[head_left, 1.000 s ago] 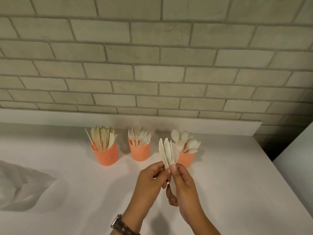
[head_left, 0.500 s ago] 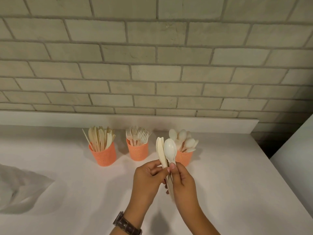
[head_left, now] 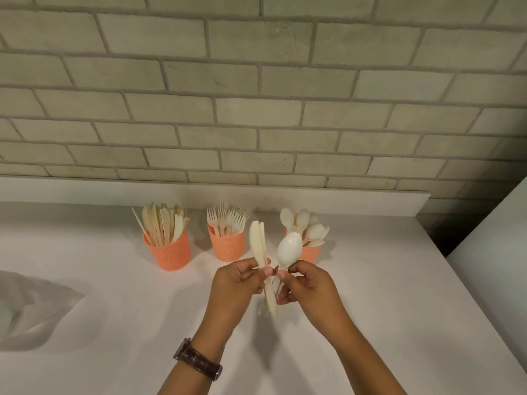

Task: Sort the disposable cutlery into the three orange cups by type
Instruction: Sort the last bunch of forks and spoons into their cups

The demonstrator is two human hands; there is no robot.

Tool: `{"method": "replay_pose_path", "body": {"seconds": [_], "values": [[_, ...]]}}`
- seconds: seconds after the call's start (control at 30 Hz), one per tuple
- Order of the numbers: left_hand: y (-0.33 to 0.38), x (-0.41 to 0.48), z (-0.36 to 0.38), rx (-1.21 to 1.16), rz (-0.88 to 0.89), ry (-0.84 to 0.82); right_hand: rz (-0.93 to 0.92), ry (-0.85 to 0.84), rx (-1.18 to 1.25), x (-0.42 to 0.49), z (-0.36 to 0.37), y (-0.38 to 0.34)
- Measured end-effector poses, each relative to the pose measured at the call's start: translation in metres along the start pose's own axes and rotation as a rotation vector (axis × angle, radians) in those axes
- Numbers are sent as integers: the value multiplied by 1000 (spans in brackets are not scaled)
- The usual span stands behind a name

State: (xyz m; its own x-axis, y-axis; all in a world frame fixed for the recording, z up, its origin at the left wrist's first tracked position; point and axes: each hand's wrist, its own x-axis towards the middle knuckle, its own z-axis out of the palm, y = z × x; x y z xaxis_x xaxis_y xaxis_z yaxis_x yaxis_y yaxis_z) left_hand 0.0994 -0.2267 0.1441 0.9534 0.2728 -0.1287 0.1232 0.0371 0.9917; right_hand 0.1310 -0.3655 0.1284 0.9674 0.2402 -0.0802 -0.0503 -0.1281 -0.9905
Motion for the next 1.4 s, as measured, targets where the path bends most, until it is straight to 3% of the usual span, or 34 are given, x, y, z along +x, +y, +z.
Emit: {"method": "replay_pose_path", "body": {"seconds": [0.17,0.37,0.5,0.7,0.83,0.97,1.1,1.2,1.4], "values": [[-3,12,-13,-93,-15,60,41,51,7,9,-12,9],[-6,16,-30,-197,-42,88,-136,395,-159,65,-47,0],[-11,15,-34,-217,-49,90,-167,487,-334,97,-49,4],[-18,15,-34,-236,-66,87,107,366,-520,115,-32,30],[-19,16,-34,-226,-68,91,137,290,-778,121,-30,18],[-18,14,-34,-195,-61,93,141,218,-724,121,-28,12],[-16,11,-41,-179,-32,152,-11,238,-891,103,-37,6],[-16,9,-48,-175,-13,181,-201,244,-821,73,-39,2],[-17,1,-65,-122,11,257,-220,-52,-608,20,-22,28]]}}
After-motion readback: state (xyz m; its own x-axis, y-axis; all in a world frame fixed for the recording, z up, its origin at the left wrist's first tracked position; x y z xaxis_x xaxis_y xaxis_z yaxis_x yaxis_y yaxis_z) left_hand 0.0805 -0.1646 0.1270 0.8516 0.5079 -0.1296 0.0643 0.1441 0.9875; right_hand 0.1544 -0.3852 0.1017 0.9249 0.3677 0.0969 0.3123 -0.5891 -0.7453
